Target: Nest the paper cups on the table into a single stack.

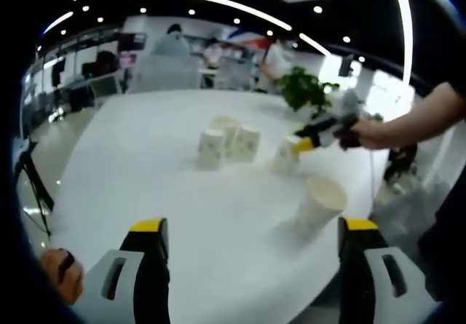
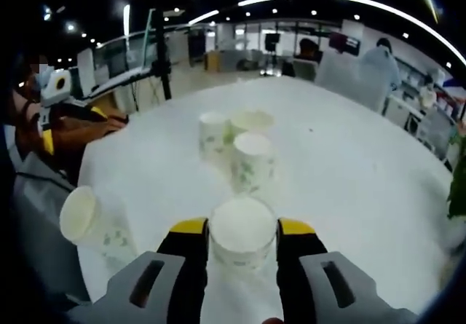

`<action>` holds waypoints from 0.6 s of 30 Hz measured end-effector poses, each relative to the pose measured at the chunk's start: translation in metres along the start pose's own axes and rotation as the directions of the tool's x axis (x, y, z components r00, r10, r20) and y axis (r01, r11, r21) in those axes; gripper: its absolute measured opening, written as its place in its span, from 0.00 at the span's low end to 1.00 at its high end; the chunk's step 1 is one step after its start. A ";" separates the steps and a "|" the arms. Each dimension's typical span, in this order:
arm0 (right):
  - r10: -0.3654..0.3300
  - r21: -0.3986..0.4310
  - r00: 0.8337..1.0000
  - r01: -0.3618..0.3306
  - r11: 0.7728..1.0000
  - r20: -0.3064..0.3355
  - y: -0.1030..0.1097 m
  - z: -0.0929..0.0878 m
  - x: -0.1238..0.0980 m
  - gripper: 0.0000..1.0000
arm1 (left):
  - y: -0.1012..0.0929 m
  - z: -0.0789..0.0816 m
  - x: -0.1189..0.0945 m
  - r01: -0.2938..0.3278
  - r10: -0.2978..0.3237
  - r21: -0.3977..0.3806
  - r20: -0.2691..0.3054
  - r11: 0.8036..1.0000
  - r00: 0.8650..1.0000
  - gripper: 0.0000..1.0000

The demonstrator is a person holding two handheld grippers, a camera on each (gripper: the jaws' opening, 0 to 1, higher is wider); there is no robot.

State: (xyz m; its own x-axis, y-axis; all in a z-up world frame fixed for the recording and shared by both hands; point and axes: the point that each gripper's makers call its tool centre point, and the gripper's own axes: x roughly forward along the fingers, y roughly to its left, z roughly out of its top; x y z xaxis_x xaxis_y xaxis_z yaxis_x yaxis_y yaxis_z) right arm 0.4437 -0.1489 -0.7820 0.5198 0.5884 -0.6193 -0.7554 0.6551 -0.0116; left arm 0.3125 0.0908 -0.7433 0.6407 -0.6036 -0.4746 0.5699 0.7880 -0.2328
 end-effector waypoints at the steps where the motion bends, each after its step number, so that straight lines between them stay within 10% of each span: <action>1: -0.001 0.004 1.000 0.001 1.000 0.004 0.001 0.001 -0.002 0.33 | 0.000 0.001 0.000 -0.003 0.003 0.002 0.003 1.000 1.000 0.97; 18: -0.028 0.024 0.999 0.027 0.999 0.046 0.003 0.010 -0.029 0.33 | -0.009 0.012 0.003 0.023 -0.024 0.015 0.024 1.000 0.999 0.96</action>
State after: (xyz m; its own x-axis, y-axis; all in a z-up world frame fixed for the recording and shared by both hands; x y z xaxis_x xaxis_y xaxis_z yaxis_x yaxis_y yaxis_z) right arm 0.4306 -0.1591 -0.7564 0.5581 0.5911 -0.5824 -0.7318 0.6815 -0.0096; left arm 0.3160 0.0807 -0.7323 0.6392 -0.6247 -0.4485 0.5923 0.7719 -0.2310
